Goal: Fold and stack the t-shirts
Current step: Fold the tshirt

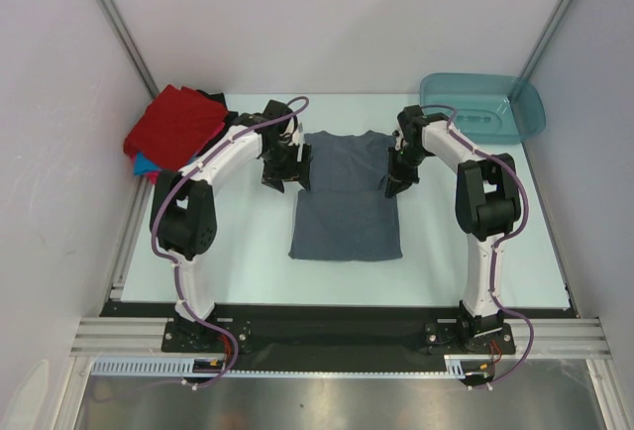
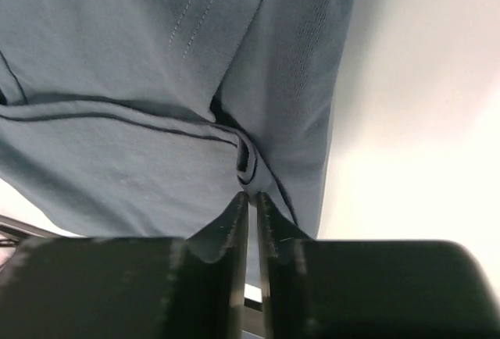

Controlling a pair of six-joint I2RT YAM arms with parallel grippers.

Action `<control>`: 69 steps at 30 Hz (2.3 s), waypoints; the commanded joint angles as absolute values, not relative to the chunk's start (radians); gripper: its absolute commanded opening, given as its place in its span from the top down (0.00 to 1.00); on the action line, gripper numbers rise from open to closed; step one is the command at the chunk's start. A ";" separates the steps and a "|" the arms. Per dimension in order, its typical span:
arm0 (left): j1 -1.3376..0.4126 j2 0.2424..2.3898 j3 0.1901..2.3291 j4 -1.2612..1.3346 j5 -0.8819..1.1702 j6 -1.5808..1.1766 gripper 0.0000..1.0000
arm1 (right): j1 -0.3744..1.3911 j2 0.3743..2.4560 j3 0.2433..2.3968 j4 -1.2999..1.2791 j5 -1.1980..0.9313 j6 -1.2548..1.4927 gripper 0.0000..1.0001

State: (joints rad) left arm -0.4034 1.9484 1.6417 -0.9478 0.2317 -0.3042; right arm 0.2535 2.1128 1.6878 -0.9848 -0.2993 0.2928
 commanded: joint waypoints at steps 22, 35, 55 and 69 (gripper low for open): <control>-0.402 1.893 1.628 -0.936 0.253 -0.267 0.22 | 0.250 1.980 1.654 -1.029 -0.149 0.308 1.00; -0.402 1.881 1.614 -0.934 0.252 -0.264 0.22 | 0.256 2.114 1.660 -1.029 -0.060 0.330 0.96; -0.402 1.700 1.335 -0.862 0.347 -0.311 0.17 | 0.262 1.783 1.450 -1.025 -0.155 0.425 0.01; -0.402 1.615 0.976 -0.525 0.601 -0.411 0.20 | 0.287 1.614 1.040 -0.721 -0.376 0.604 0.00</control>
